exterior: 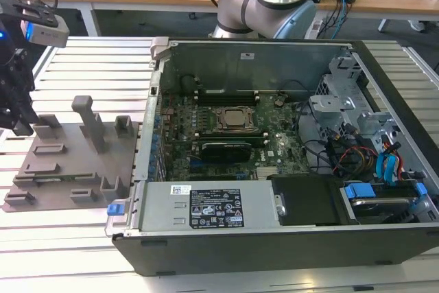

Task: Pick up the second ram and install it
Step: 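Pick up the second ram and move it above second insertion slot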

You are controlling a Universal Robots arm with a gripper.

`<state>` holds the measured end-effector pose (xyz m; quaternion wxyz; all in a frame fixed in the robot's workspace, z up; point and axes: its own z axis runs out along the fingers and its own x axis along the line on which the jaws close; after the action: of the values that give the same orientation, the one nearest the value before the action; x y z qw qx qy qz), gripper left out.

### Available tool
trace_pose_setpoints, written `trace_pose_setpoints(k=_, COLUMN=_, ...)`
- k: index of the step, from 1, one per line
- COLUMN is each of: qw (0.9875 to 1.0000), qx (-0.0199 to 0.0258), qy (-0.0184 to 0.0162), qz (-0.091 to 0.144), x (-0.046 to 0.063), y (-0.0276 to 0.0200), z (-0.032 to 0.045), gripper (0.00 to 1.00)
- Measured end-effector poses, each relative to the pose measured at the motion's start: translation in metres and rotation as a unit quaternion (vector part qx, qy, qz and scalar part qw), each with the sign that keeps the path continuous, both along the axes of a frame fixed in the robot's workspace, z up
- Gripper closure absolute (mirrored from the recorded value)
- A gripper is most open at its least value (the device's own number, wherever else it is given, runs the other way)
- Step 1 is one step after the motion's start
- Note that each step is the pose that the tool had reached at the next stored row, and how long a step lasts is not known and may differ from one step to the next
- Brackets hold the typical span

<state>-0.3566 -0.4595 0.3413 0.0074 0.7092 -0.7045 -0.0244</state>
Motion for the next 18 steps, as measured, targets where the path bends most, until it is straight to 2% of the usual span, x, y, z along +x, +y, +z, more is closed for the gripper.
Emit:
trace_pose_setpoints(k=9, qw=1.0, qx=0.0, qy=-0.0001, qz=0.0, x=0.0, y=0.0, z=-0.0081, gripper=0.7)
trace_pose_setpoints(k=18, qw=1.0, qx=0.0, qy=0.0, qz=0.0, x=0.0, y=-0.0007, z=-0.0264, gripper=0.7)
